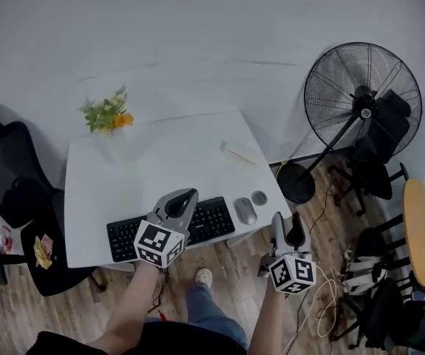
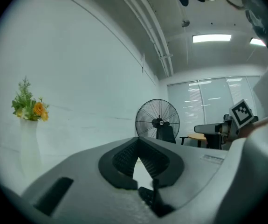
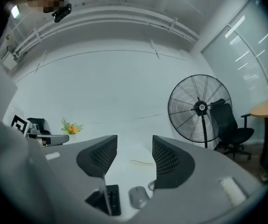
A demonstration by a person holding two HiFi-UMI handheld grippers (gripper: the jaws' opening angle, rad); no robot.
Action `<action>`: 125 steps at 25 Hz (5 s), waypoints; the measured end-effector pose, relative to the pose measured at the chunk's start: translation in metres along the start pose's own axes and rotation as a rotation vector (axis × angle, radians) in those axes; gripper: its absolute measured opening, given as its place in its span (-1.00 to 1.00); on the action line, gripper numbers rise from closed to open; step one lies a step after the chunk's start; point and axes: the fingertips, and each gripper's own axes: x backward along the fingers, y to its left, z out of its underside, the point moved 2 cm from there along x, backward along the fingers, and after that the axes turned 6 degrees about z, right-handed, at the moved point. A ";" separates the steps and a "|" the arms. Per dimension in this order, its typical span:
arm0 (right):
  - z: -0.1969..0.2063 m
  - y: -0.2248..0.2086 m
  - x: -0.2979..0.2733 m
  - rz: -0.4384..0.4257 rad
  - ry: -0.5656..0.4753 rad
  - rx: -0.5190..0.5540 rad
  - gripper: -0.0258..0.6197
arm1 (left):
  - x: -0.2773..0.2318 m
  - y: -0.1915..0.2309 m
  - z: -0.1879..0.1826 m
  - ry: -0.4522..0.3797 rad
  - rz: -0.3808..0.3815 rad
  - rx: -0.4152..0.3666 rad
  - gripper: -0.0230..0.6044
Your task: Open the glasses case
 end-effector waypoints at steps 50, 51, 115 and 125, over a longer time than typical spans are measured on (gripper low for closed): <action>0.221 -0.038 -0.337 -0.657 0.714 1.384 -0.34 | -0.189 0.084 0.023 0.079 -0.033 0.073 -0.90; 0.222 -0.038 -0.338 -0.654 0.716 1.386 -0.35 | -0.189 0.085 0.023 0.081 -0.034 0.073 -0.90; 0.163 -0.066 -0.411 -0.531 0.690 1.203 -0.67 | -0.182 0.092 0.025 0.092 -0.035 0.084 -0.90; 0.076 -0.034 -0.355 -0.395 0.395 0.691 -0.73 | -0.189 0.087 0.013 0.070 -0.014 0.054 -0.90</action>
